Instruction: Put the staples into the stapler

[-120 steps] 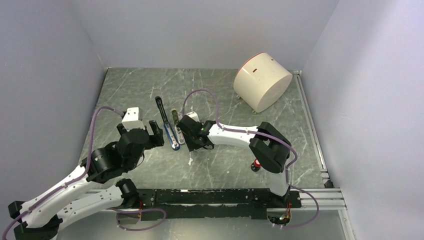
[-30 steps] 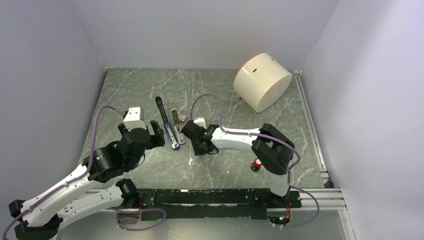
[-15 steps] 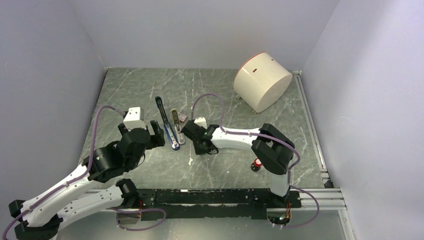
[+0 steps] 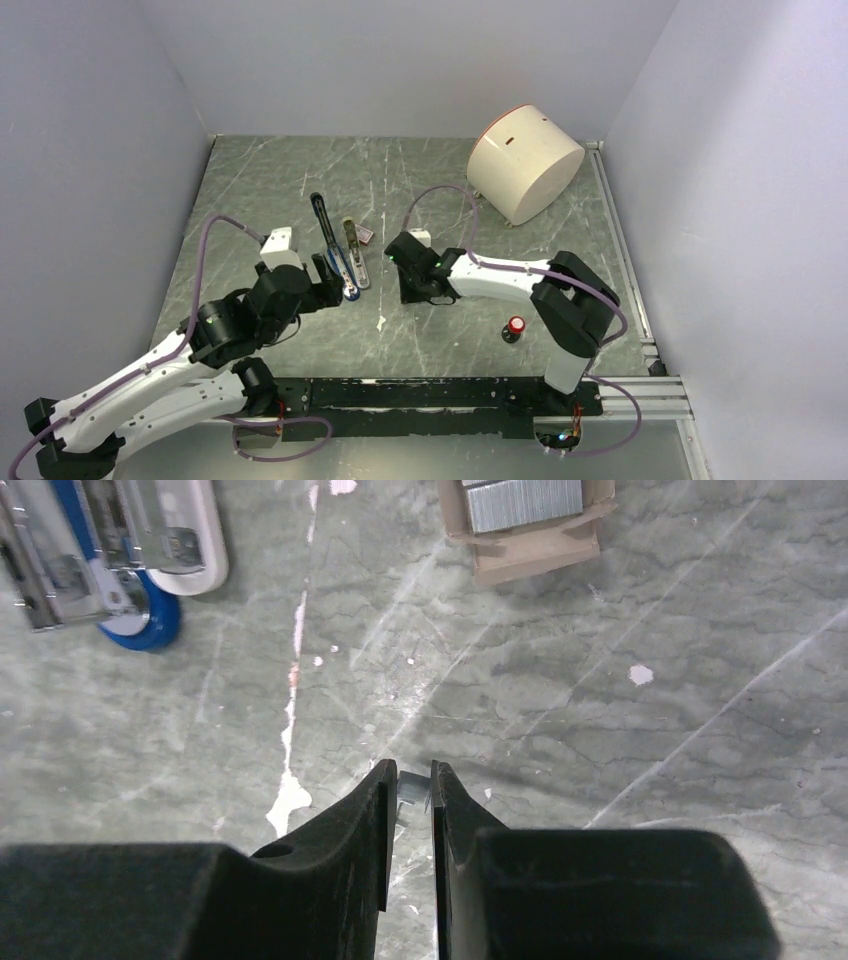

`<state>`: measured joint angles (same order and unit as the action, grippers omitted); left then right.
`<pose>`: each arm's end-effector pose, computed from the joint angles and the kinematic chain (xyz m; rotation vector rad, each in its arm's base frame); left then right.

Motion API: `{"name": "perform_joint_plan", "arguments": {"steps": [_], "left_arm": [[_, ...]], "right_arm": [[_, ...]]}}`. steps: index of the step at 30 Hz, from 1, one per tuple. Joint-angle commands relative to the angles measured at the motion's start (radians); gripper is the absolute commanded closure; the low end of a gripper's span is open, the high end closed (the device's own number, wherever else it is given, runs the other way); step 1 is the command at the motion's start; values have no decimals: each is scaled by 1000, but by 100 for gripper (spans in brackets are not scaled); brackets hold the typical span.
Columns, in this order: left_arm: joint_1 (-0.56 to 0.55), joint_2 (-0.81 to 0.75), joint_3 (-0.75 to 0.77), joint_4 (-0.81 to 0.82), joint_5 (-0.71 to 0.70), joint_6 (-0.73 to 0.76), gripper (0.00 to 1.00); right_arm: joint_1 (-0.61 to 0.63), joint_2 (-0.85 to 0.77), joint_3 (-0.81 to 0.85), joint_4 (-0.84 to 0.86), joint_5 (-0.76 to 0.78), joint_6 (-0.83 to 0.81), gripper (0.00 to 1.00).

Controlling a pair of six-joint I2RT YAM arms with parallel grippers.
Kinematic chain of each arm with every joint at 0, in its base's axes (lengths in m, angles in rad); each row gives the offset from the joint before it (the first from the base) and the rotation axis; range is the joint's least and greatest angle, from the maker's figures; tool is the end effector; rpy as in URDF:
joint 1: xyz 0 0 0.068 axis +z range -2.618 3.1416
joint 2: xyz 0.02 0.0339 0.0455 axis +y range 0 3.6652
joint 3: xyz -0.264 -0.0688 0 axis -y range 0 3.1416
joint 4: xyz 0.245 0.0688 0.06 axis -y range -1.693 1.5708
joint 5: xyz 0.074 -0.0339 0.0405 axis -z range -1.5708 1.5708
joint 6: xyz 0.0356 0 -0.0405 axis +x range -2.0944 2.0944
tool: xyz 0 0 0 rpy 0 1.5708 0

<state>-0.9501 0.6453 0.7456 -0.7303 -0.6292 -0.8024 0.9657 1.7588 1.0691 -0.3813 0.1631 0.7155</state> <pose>0.0926 -0.0935 0.2960 -0.1880 2.0805 -0.3759 0.2032 0.2836 0.1675 -0.2775 2.6525 0.3617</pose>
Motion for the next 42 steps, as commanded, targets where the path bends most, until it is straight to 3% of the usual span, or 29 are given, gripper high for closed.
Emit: {"name": "perform_joint_plan", "arguments": {"steps": [1, 7, 13, 19, 25, 30, 36, 42], "left_arm": [[-5, -8, -64, 101, 147, -93, 11], [-4, -13, -155, 244, 273, -205, 10], [-3, -7, -256, 540, 393, -300, 3], [-2, 67, -247, 714, 442, -320, 3], [53, 77, -245, 861, 486, -368, 8], [169, 99, -279, 1018, 643, -418, 9], [278, 190, -370, 1423, 887, -530, 26], [279, 215, -382, 1556, 928, -538, 33]], "right_arm": [[-43, -72, -54, 112, -90, 28, 80], [-123, -143, -142, 241, -250, 61, 80], [-202, -222, -201, 374, -428, 105, 78], [-266, -297, -222, 476, -580, 167, 77], [-309, -383, -242, 590, -679, 258, 76], [-328, -430, -243, 666, -736, 326, 76], [-337, -456, -237, 744, -818, 403, 76], [-337, -466, -230, 791, -838, 446, 75]]}}
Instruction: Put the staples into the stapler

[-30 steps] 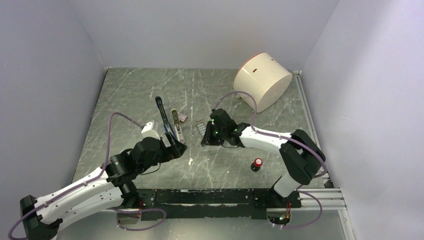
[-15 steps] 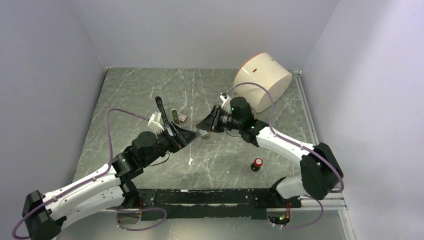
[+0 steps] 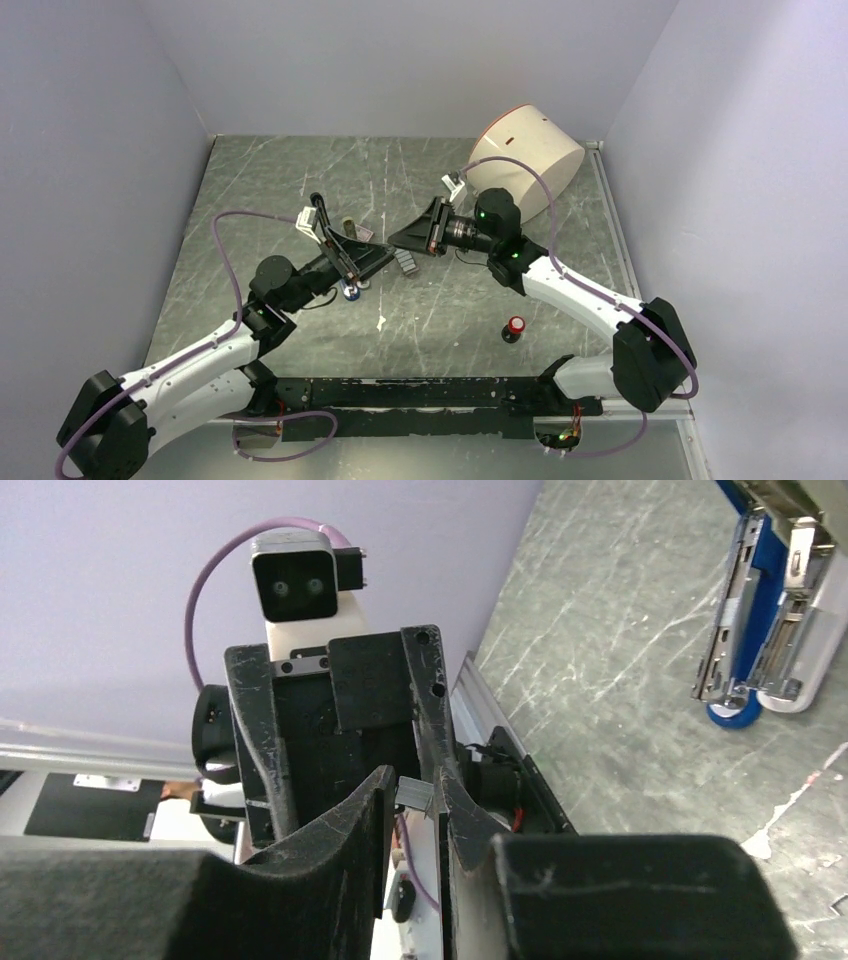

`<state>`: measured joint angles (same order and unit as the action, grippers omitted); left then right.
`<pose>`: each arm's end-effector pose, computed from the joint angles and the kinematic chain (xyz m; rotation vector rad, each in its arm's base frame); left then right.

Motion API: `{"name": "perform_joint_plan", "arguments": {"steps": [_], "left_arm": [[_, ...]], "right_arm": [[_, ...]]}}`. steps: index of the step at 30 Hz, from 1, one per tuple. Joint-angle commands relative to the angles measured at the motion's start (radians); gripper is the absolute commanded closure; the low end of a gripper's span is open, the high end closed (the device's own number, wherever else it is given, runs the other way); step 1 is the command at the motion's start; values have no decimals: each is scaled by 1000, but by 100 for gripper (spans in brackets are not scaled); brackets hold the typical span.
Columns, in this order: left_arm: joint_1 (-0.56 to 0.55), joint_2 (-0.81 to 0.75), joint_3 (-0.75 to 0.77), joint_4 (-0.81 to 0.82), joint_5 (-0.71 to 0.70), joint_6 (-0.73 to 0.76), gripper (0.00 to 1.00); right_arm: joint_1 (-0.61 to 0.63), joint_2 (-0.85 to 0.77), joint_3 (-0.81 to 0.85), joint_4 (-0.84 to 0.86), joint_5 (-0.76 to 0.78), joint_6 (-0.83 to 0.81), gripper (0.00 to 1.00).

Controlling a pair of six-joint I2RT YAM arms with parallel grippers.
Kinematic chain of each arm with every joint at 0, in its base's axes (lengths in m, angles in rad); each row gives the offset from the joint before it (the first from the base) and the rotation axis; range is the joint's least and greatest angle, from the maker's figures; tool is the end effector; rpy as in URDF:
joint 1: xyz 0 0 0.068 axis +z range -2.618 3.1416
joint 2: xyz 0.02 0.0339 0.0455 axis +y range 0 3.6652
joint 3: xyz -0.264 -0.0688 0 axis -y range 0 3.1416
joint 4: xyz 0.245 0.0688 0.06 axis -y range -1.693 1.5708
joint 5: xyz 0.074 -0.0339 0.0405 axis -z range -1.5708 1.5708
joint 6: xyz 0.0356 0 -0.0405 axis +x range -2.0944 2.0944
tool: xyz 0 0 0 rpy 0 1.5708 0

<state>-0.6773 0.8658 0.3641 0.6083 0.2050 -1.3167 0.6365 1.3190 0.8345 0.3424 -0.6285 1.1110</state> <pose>0.1520 -0.1315 0.2609 -0.3552 1.7018 -1.7105 0.2294 0.1956 0.2936 -0.0773 2.0622 1.7350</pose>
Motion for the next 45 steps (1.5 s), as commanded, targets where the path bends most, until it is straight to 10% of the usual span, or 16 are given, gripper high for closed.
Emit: {"name": "perform_joint_plan", "arguments": {"steps": [1, 9, 31, 45], "left_arm": [[6, -5, 1, 221, 93, -23, 37], [5, -5, 6, 237, 93, -8, 52], [5, -32, -14, 133, 20, 44, 48], [5, -175, 193, -874, -365, 403, 37]], "right_arm": [[-8, -27, 5, 79, -52, 57, 75], [-9, -32, 3, 115, -74, 86, 75], [-12, -28, -25, 111, -77, 85, 76], [52, 86, 75, -550, 424, -433, 65]]}}
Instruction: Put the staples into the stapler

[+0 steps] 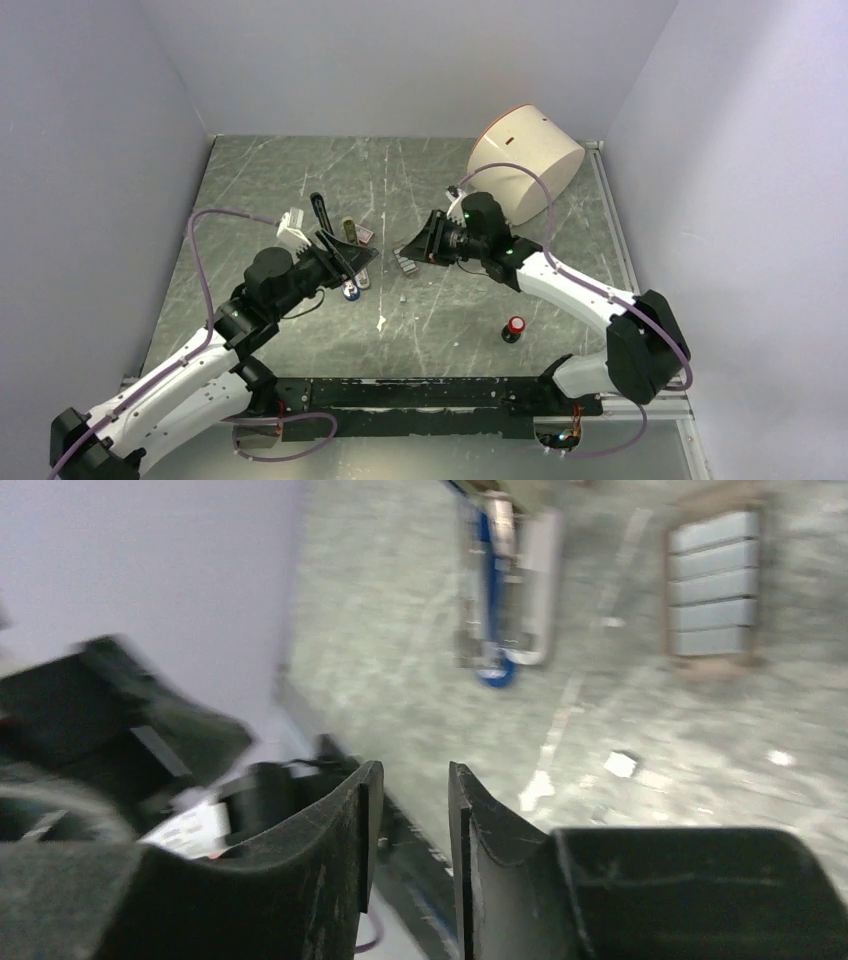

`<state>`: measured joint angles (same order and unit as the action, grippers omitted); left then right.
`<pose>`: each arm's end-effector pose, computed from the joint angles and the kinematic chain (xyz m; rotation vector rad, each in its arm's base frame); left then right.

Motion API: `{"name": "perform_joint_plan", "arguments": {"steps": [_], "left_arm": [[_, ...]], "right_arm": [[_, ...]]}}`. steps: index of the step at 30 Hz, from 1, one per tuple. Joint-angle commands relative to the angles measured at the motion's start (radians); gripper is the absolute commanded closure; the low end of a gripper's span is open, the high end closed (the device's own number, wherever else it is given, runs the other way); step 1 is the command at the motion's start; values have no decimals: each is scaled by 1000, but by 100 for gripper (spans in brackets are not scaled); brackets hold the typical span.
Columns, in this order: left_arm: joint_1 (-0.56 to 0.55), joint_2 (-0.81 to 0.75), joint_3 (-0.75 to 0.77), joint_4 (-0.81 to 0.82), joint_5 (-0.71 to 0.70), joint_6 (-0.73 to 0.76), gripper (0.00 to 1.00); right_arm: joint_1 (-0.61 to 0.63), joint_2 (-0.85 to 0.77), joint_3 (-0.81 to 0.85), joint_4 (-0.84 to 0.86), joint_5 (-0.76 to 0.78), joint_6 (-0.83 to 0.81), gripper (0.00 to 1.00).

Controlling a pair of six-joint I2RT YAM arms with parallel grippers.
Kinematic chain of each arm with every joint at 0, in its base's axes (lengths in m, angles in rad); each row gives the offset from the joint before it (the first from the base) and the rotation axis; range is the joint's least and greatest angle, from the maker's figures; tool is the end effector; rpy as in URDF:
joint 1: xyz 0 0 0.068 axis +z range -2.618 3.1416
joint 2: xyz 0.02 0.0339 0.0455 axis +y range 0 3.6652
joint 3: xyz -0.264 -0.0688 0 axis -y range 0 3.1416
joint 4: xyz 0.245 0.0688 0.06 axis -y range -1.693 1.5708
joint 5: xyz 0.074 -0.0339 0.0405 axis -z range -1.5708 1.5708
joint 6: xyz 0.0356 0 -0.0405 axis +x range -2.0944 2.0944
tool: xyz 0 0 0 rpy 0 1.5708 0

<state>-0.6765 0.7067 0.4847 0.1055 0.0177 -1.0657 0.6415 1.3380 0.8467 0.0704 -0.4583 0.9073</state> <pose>0.1402 -0.1134 0.2768 -0.3471 1.8374 -1.2835 0.2310 0.1922 0.2644 -0.0386 2.2557 1.3827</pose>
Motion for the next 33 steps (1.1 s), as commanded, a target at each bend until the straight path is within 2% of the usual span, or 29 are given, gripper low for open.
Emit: {"name": "perform_joint_plan", "arguments": {"steps": [1, 4, 7, 9, 11, 16, 23, 28, 33], "left_arm": [[5, -16, 80, -406, -187, 168, 36], [5, -26, 90, -464, -215, 195, 34], [5, -42, 88, -492, -242, 201, 33], [5, -52, 94, -513, -267, 205, 32], [5, -55, 112, -540, -295, 214, 32], [5, -47, 185, -630, -356, 250, 32], [5, -32, 311, -763, -433, 332, 30], [5, -49, 293, -760, -451, 357, 28], [5, -52, 275, -747, -451, 361, 28]], "right_arm": [[77, 88, 82, -325, 327, -262, 63], [171, 166, 148, -447, 508, -314, 57], [249, 247, 221, -545, 656, -296, 50], [284, 290, 246, -571, 718, -267, 45], [303, 328, 272, -597, 753, -234, 43], [332, 438, 348, -648, 774, -168, 56], [360, 537, 434, -667, 778, -147, 55], [361, 575, 466, -690, 795, -128, 55], [362, 584, 463, -685, 786, -131, 61]]}}
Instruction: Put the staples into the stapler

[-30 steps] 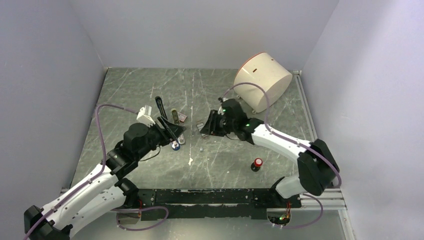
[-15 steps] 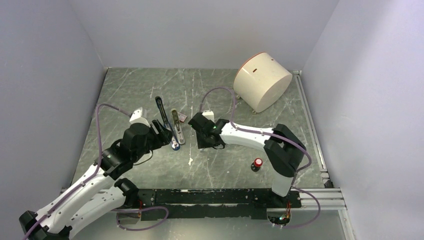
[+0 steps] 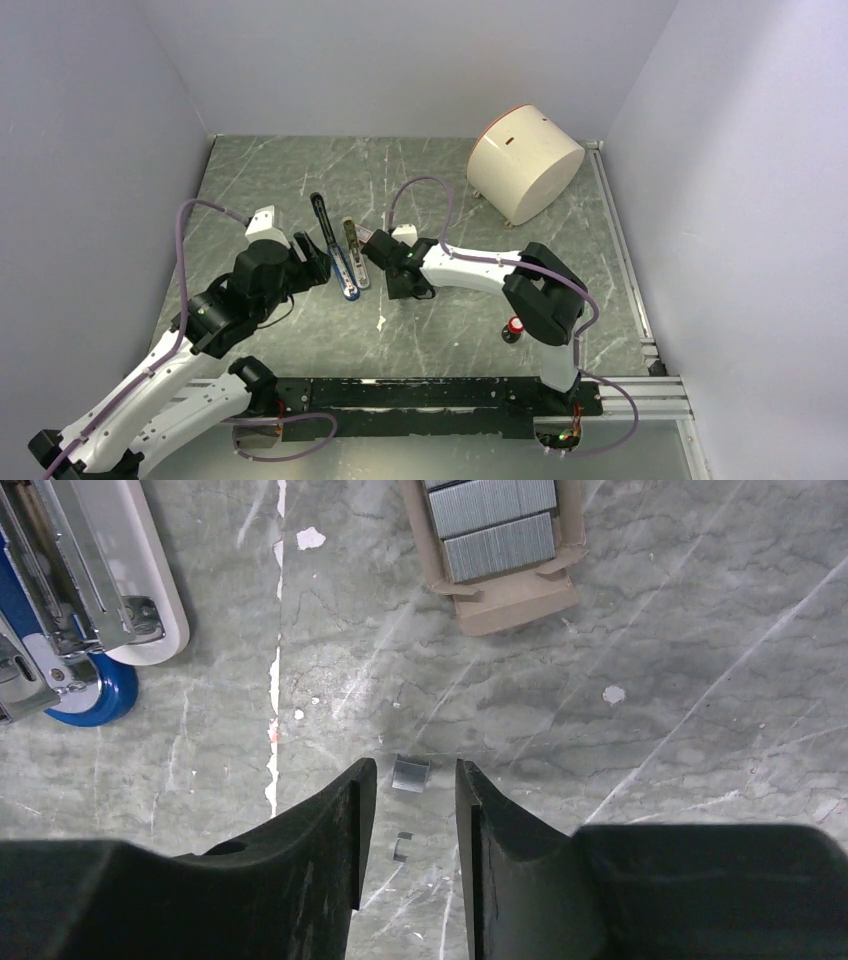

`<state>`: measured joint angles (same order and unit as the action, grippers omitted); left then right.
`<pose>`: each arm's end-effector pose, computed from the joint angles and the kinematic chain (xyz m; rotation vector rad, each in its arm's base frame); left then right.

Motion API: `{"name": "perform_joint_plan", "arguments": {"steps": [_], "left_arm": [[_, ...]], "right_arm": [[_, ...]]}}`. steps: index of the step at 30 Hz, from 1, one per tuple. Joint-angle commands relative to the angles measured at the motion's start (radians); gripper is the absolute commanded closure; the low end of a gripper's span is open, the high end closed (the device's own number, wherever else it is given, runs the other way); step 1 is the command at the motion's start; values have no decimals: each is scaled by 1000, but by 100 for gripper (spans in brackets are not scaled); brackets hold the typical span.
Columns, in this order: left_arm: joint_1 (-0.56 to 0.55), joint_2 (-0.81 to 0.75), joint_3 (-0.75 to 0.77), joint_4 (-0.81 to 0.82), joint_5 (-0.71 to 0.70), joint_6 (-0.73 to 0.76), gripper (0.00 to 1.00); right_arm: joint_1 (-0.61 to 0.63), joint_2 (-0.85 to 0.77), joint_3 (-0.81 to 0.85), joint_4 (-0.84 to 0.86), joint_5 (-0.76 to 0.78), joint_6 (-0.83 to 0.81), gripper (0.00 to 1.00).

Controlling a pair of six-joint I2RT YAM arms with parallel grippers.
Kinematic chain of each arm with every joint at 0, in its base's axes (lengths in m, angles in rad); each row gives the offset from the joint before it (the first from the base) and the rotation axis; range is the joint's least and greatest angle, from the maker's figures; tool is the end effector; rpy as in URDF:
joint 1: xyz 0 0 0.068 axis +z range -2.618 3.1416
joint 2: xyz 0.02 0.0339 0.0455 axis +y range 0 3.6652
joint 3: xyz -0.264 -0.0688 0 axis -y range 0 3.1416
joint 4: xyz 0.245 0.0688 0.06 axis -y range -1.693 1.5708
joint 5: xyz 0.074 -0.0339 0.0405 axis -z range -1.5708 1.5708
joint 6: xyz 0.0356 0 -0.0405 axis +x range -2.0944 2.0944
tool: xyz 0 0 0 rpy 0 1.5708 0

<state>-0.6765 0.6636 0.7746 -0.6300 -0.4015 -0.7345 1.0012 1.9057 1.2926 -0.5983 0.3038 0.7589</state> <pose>0.1191 -0.0778 0.3099 -0.3032 2.0540 -0.4566 0.2137 0.3140 0.1699 -0.2499 2.6689 0.1138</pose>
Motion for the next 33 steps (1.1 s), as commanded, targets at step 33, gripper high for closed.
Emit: {"name": "perform_joint_plan", "arguments": {"steps": [33], "left_arm": [[5, -9, -33, 2, -40, 39, 29]], "right_arm": [[1, 52, 27, -11, 3, 36, 74]]}}
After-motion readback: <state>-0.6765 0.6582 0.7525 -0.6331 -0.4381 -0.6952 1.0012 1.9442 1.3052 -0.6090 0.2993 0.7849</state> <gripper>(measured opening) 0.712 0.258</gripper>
